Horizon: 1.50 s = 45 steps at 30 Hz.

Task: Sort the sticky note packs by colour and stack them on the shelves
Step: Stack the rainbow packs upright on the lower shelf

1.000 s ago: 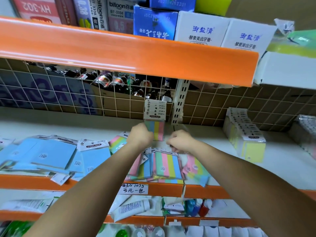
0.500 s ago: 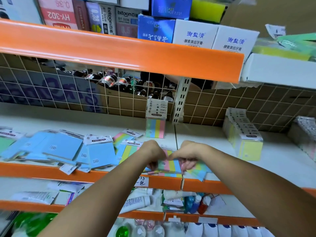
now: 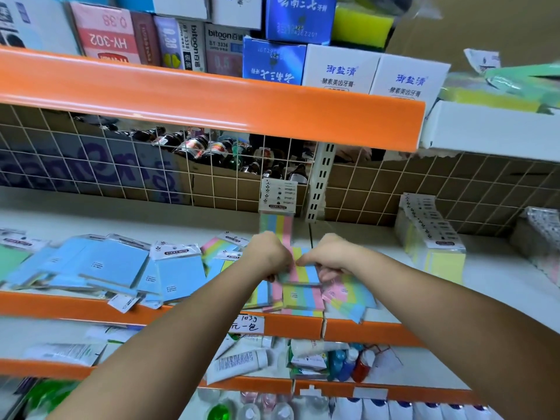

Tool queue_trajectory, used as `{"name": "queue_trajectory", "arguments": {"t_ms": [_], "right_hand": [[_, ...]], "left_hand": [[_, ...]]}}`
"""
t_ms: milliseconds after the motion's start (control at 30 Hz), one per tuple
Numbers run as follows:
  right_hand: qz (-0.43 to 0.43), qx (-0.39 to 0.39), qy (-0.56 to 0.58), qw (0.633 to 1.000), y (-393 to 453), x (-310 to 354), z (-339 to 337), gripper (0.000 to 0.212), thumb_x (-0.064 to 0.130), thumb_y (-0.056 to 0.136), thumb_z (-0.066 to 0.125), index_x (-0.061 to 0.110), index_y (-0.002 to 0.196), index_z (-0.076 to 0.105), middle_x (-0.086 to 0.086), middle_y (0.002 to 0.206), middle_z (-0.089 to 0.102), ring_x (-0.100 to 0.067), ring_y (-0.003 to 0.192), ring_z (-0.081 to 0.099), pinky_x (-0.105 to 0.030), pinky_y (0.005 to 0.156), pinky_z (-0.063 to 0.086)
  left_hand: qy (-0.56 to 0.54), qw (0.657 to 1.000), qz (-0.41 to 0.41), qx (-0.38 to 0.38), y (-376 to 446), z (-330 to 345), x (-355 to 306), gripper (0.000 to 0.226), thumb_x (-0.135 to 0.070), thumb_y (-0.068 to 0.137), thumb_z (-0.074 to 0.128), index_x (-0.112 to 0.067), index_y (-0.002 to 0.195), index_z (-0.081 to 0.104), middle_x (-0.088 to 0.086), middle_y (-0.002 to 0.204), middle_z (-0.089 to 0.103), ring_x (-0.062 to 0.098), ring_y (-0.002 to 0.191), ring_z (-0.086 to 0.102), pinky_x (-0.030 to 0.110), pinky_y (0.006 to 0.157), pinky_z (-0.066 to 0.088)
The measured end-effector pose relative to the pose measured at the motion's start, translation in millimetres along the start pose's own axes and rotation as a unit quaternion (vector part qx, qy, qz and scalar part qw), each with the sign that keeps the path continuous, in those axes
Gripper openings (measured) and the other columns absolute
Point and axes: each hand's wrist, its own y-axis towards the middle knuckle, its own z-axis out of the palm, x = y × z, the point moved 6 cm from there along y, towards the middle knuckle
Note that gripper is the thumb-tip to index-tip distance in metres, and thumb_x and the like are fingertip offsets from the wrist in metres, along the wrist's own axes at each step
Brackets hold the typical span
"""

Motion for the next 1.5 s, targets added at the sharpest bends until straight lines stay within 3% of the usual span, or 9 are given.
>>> {"name": "queue_trajectory", "arguments": {"t_ms": [133,267,433,600,767,1033,1133,1333,1500], "right_hand": [[-0.009,-0.065,-0.017,0.998,7.4,13.6,-6.7,0.029,0.023,0.08,0.075,0.003,0.097,0.063,-0.011,0.07,0.062,-0.02,0.051,0.061,-0.027,0.051,0.057],[-0.031,-0.084,0.021,0.996,16.6,21.1,-1.8,0.036,0.019,0.086,0.065,0.012,0.119,0.056,-0.011,0.1,0.063,-0.022,0.062,0.063,-0.032,0.068,0.06],[-0.082,-0.099,0.052,0.99,25.4,32.6,4.0,0.046,0.015,0.089,0.055,0.02,0.135,0.049,-0.007,0.124,0.058,-0.027,0.102,0.061,-0.034,0.087,0.054],[-0.086,-0.081,0.09,0.989,38.9,35.7,19.4,0.049,0.017,0.091,0.051,0.021,0.138,0.04,-0.014,0.121,0.057,-0.032,0.096,0.059,-0.04,0.081,0.052],[-0.078,-0.076,0.098,0.989,57.4,30.2,32.8,0.053,0.01,0.09,0.048,0.023,0.14,0.034,-0.014,0.118,0.058,-0.019,0.067,0.047,-0.03,0.055,0.039],[-0.042,-0.059,0.108,0.991,75.7,21.5,42.5,0.052,0.008,0.087,0.048,0.012,0.137,0.034,-0.012,0.124,0.057,-0.028,0.09,0.056,-0.03,0.058,0.041],[-0.039,-0.047,0.094,0.994,78.8,20.8,44.2,0.055,0.011,0.087,0.048,0.015,0.14,0.034,-0.01,0.128,0.055,-0.031,0.1,0.059,-0.03,0.063,0.042],[-0.075,-0.044,0.069,0.994,82.0,21.8,40.2,0.046,0.008,0.091,0.049,0.015,0.136,0.045,-0.013,0.122,0.058,-0.019,0.07,0.049,-0.024,0.053,0.035],[-0.077,-0.044,0.054,0.995,84.6,20.0,46.4,0.039,0.012,0.087,0.051,0.018,0.125,0.054,-0.011,0.111,0.063,-0.023,0.08,0.052,-0.024,0.057,0.037]], "left_hand": [[-0.015,0.999,0.01,-0.051,12.2,-11.0,-0.6,0.017,-0.012,0.075,0.069,-0.006,0.063,0.059,0.007,0.054,0.058,0.018,0.046,0.059,0.022,0.052,0.051],[-0.024,0.999,0.006,-0.048,21.9,-12.6,1.3,0.016,-0.017,0.072,0.077,-0.006,0.08,0.067,0.009,0.077,0.065,0.023,0.066,0.062,0.026,0.06,0.051],[-0.093,0.992,0.029,-0.083,39.1,-18.3,7.0,0.024,-0.014,0.074,0.068,-0.005,0.096,0.068,0.012,0.097,0.069,0.028,0.084,0.065,0.027,0.063,0.046],[-0.165,0.981,0.049,-0.095,53.1,-19.8,12.5,0.032,-0.022,0.084,0.058,-0.008,0.112,0.053,0.013,0.11,0.062,0.032,0.099,0.059,0.036,0.083,0.053],[-0.173,0.982,0.024,-0.074,67.2,-11.3,17.0,0.042,-0.024,0.088,0.055,-0.012,0.128,0.045,0.014,0.123,0.058,0.033,0.11,0.056,0.036,0.09,0.049],[-0.145,0.988,-0.014,-0.044,81.0,-0.3,15.0,0.051,-0.017,0.092,0.048,-0.011,0.141,0.035,0.016,0.131,0.053,0.033,0.118,0.053,0.035,0.095,0.044],[-0.123,0.991,-0.048,-0.033,84.6,3.6,16.6,0.044,-0.015,0.093,0.046,-0.002,0.135,0.039,0.019,0.132,0.051,0.033,0.118,0.053,0.034,0.091,0.046],[-0.094,0.995,-0.031,-0.014,88.5,7.2,17.3,0.031,-0.013,0.095,0.044,0.003,0.119,0.054,0.019,0.121,0.059,0.032,0.106,0.059,0.027,0.07,0.041],[-0.125,0.991,-0.036,0.031,91.2,9.7,24.0,0.031,-0.011,0.09,0.042,0.004,0.111,0.06,0.016,0.086,0.062,0.024,0.067,0.06,0.021,0.045,0.033]]}}
